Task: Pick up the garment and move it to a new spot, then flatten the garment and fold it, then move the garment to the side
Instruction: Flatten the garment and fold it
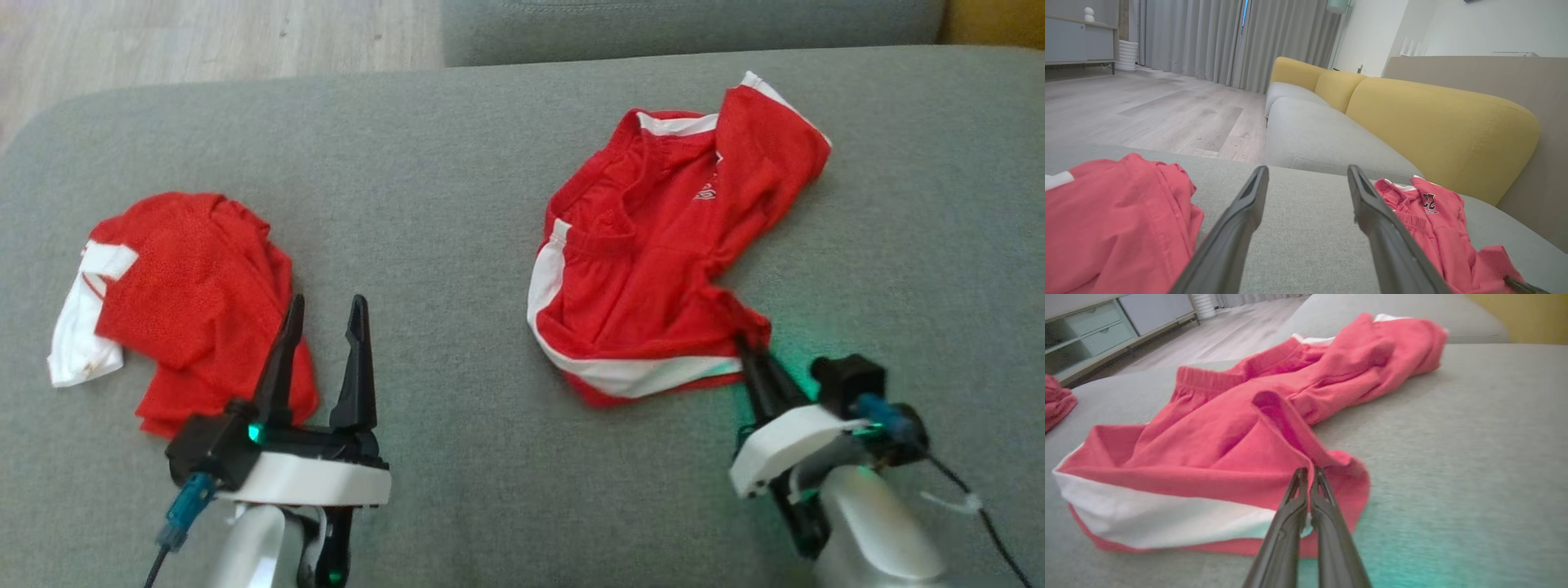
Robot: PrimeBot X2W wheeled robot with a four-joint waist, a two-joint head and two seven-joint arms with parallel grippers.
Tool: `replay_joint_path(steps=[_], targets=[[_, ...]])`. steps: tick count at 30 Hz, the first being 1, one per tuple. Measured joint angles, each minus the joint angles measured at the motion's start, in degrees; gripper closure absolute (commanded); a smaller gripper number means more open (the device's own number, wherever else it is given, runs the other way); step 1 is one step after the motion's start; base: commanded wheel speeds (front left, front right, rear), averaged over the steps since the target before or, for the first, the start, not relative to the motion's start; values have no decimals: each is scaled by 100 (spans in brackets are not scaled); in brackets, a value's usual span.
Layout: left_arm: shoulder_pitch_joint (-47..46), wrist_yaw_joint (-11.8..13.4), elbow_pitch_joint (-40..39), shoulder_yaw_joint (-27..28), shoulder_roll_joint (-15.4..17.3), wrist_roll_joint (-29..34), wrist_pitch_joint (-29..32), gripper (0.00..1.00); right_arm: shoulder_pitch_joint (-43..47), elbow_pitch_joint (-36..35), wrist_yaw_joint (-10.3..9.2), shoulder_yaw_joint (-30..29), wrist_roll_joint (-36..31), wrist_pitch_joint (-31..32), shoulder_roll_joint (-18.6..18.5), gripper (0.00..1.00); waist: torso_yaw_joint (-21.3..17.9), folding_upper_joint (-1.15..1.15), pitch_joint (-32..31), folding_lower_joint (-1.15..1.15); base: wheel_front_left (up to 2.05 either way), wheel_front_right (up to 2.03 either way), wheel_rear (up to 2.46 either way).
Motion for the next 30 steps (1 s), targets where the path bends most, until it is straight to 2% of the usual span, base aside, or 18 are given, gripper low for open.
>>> replay_joint_path(steps=[7, 13, 14, 15, 18, 22, 30], targets=[[10, 0, -14, 160, -1, -1, 0, 0, 216, -513, 0, -1599, -536, -13, -9, 100, -232, 0, -153, 0, 0, 0, 0], [29, 0, -46, 153, -2, -20, 0, 0, 555, -1031, 0, -2989, -1232, 533, 7, 100, -383, 0, -251, -1, 0, 0, 0], [29, 0, -55, 148, -2, -43, 0, 0, 555, -1102, 0, -3150, -1366, 583, 11, 75, -387, 0, -255, -1, 0, 0, 0], [29, 0, -56, 145, -2, -51, 0, 0, 551, -1196, 0, -3317, -1482, 595, 18, 0, -388, 0, -255, -1, 0, 0, 0], [28, 0, -57, 118, -2, -51, 0, 0, 516, -1324, 0, -3409, -1463, 552, 12, 0, -363, 0, -248, -1, 0, 0, 0], [28, 0, -55, 109, -2, -52, 0, 0, 517, -1441, 0, -2911, -1245, 246, 31, 0, -298, 0, -238, 0, 0, 0, 0], [27, 0, -53, 37, -2, -96, 0, 0, 666, -2028, 0, -1192, -439, -29, 23, 0, -103, 0, -211, -1, 0, 0, 0]])
